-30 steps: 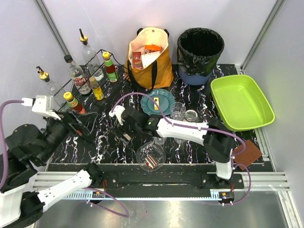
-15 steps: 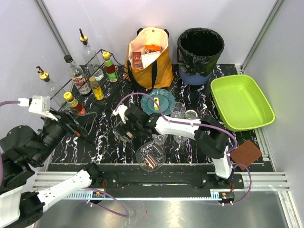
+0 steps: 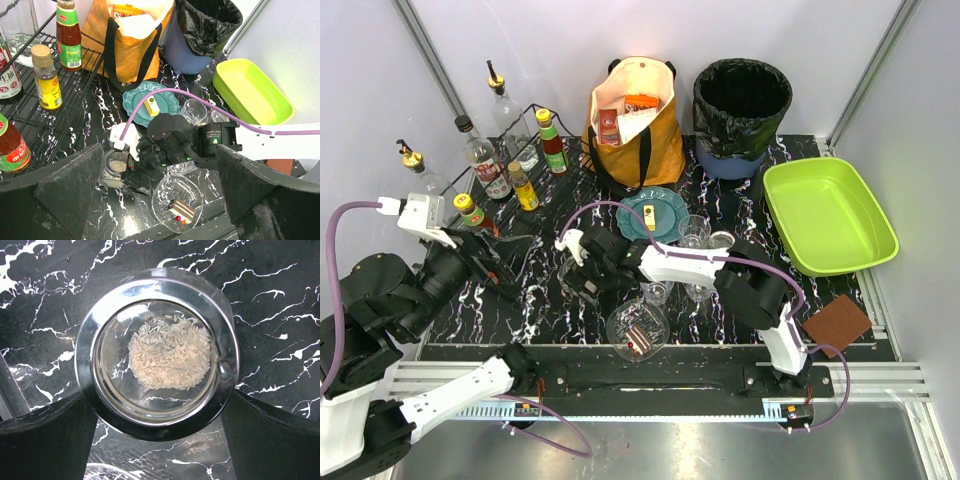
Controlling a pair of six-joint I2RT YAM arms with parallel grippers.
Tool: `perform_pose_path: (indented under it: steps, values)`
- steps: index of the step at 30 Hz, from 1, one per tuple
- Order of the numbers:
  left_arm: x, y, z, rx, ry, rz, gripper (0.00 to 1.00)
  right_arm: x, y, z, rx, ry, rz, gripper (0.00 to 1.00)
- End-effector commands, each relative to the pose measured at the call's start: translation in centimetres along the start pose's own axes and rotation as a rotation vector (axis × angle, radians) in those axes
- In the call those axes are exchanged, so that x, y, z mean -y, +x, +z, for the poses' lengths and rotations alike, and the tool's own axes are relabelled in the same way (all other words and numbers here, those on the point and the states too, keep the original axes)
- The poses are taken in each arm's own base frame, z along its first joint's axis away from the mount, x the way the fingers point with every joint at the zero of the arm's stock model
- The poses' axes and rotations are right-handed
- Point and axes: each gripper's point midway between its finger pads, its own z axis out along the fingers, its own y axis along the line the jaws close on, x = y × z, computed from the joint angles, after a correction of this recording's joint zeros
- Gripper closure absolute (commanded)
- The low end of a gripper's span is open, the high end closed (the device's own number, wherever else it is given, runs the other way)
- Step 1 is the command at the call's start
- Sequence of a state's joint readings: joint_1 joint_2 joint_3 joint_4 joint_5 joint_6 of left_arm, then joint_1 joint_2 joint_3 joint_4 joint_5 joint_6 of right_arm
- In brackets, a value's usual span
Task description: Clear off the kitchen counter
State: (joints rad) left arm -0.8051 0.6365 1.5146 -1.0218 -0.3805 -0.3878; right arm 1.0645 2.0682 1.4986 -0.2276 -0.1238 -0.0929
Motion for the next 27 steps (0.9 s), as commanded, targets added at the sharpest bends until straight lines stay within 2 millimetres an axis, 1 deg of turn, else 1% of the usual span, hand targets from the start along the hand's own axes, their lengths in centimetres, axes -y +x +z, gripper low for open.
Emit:
perform_pose_path:
  steps: [1, 4, 5, 7, 8, 10, 12, 13, 15, 18, 23, 24, 25, 27]
  values:
    - [0.7, -1.1, 0.3, 0.031, 0.022, 0.007, 0.01, -0.9, -2.9, -0.2, 0.064, -0.031, 0.075, 0.0]
    - [0.5, -0.9, 0.4, 0.03, 0.011, 0.004, 0.01, -1.3, -3.1, -0.2, 0.07, 0.027, 0.204, 0.01]
    - [0.4, -0.9, 0.5, 0.029, 0.006, 0.003, 0.01, -1.7, -3.2, -0.2, 0.076, 0.03, 0.256, 0.01]
    - [0.3, -0.8, 0.6, 0.029, -0.001, 0.009, 0.01, -2.8, -3.2, -0.5, 0.085, 0.007, 0.282, 0.0]
    - [0.3, -0.8, 0.7, 0.027, -0.004, 0.012, 0.01, -3.0, -3.2, -0.6, 0.093, 0.012, 0.277, 0.0]
    - [0.2, -0.8, 0.8, 0.029, -0.008, 0.016, 0.01, -2.7, -3.2, -0.8, 0.106, 0.041, 0.246, 0.0]
    - [0.2, -0.7, 0.9, 0.023, -0.009, 0.026, 0.01, -2.0, -2.7, -0.6, 0.097, 0.069, 0.195, 0.0]
    - [0.3, -0.7, 1.1, 0.02, -0.01, 0.027, 0.01, -1.2, -2.5, -0.5, 0.091, 0.107, 0.159, 0.0]
    - [0.3, -0.5, 1.2, 0.013, -0.011, 0.035, 0.01, -0.5, -2.3, -0.3, 0.085, 0.137, 0.102, 0.0]
    - [0.2, -0.3, 1.4, 0.007, -0.015, 0.038, 0.01, 0.2, -1.7, 0.3, 0.083, 0.165, 0.058, 0.0]
    - [0.1, -0.1, 1.4, 0.004, -0.021, 0.038, 0.01, -0.1, -1.9, 0.5, 0.145, 0.141, 0.057, 0.0]
    - [0.0, 0.0, 1.4, 0.003, -0.021, 0.038, 0.01, -0.2, -1.6, 0.5, 0.143, 0.137, 0.056, 0.0]
    - [0.0, -0.1, 1.3, 0.008, -0.019, 0.036, 0.01, -0.4, -2.4, 0.5, 0.188, 0.126, 0.055, 0.0]
    - [0.0, 0.0, 1.3, 0.005, -0.022, 0.038, 0.01, -0.5, -2.7, 0.3, 0.217, 0.116, 0.052, 0.0]
